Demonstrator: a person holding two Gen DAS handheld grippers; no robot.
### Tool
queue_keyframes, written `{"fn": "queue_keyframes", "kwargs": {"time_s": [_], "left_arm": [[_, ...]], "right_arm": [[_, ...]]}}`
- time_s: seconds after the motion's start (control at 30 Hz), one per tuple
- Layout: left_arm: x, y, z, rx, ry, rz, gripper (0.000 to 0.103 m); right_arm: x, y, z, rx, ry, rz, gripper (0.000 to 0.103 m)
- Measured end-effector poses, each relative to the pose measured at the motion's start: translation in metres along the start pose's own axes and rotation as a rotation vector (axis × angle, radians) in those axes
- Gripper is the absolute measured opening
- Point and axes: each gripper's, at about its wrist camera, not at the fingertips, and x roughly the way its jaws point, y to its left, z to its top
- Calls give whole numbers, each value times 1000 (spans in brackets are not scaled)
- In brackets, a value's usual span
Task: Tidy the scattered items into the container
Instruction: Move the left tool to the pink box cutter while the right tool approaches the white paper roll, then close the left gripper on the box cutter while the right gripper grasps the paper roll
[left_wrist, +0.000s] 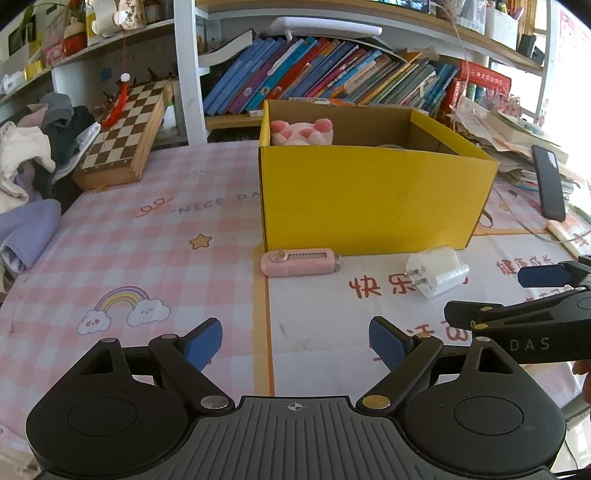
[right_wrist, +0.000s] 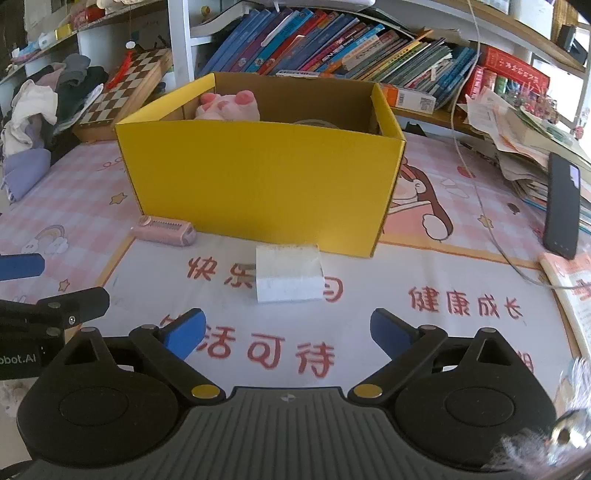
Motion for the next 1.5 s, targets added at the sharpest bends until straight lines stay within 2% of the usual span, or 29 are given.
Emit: {"fn": "queue_keyframes", "kwargs": {"time_s": [0.6, 0.7, 0.73, 0.77, 0.83, 1.17, 1.5], "left_arm": [[43, 0, 18, -20, 53, 35, 88], [51, -2, 21, -14, 56, 37, 88], [54, -3, 23, -12, 57, 37, 88], [57, -4, 24, -9, 56, 37, 88], [63, -7, 26, -2, 55, 38, 88], [90, -20, 37, 32, 52, 57, 88], [102, -18, 39, -9, 57, 83, 88]], "right_arm": [[54, -8, 24, -15, 67, 44, 81], [59, -11, 24, -6, 76, 79, 71], [59, -12, 24, -2, 77, 93, 63], [59, -13, 24, 0, 75, 97, 61], [59, -16, 24, 1, 73, 89, 49], [55, -36, 20, 11, 73, 84, 49], [55, -40, 18, -18, 68, 98, 49]]}}
